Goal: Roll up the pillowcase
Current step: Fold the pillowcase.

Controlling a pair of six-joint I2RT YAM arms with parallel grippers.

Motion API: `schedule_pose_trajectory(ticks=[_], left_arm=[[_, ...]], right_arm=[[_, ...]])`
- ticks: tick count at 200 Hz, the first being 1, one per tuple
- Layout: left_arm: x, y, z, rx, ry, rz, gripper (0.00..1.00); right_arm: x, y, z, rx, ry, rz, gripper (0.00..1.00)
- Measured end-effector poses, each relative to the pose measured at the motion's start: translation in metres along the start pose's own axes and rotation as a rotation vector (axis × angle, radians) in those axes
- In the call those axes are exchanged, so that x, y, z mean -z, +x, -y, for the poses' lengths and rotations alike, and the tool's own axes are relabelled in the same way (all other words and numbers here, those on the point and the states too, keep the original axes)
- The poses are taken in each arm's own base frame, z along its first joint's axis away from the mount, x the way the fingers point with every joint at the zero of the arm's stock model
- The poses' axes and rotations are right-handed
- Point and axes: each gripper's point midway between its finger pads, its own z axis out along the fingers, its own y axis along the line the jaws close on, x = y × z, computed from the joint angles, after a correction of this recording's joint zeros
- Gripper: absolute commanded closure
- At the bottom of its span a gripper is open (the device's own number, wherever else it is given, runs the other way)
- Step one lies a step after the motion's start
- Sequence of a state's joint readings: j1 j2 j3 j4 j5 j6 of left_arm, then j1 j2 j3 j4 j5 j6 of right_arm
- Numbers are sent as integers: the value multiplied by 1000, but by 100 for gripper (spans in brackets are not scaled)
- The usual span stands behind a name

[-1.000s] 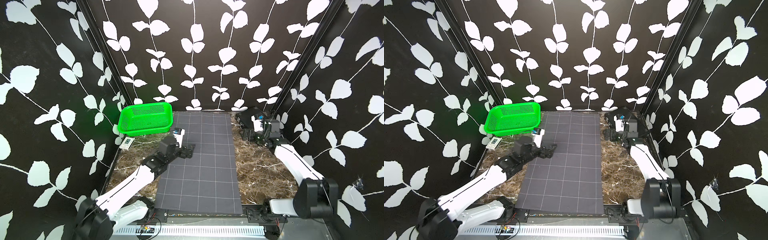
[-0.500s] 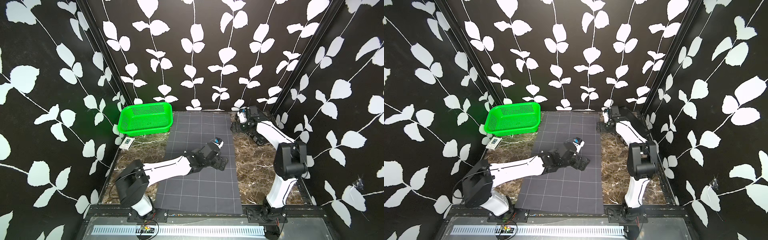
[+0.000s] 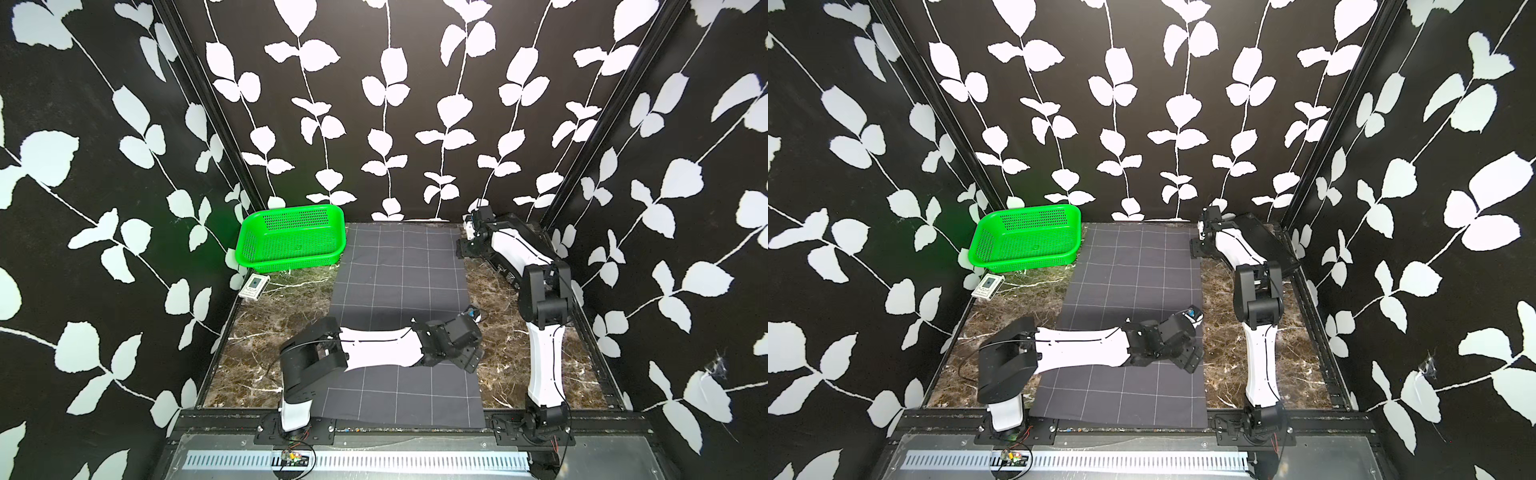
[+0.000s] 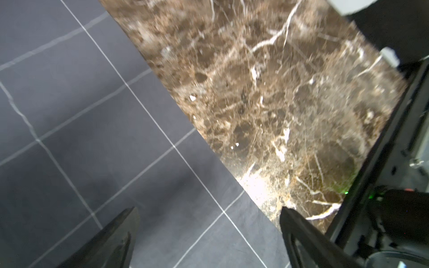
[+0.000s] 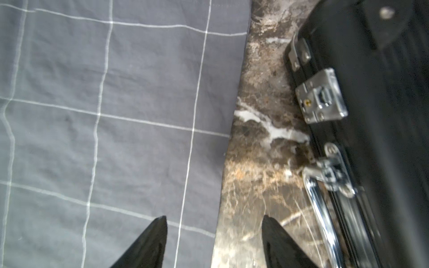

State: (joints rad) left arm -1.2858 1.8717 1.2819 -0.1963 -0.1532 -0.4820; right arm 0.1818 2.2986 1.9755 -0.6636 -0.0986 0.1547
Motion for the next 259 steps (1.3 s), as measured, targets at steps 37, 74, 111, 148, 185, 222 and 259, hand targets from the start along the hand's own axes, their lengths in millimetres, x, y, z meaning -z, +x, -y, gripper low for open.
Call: schedule_pose_trajectory(ticks=[37, 74, 111, 148, 185, 222, 259], left_arm=[[-12, 3, 10, 3, -40, -29, 13], [-19, 7, 12, 22, -81, -53, 15], [-33, 10, 22, 24, -108, -82, 16], [-39, 26, 21, 22, -151, -137, 18], [-41, 35, 26, 3, -167, -174, 19], [-48, 48, 44, -45, -169, -217, 23], [-52, 59, 49, -60, -187, -249, 37]], right_arm=[[-23, -4, 3, 12, 43, -24, 40], [-40, -7, 0, 36, 88, -46, 47], [-52, -9, -1, 56, 118, -64, 57], [-51, -8, 2, 53, 144, -81, 61], [-53, -7, -2, 50, 139, -85, 63], [-55, -7, -3, 42, 128, -82, 65], [-55, -6, -5, 32, 118, -74, 70]])
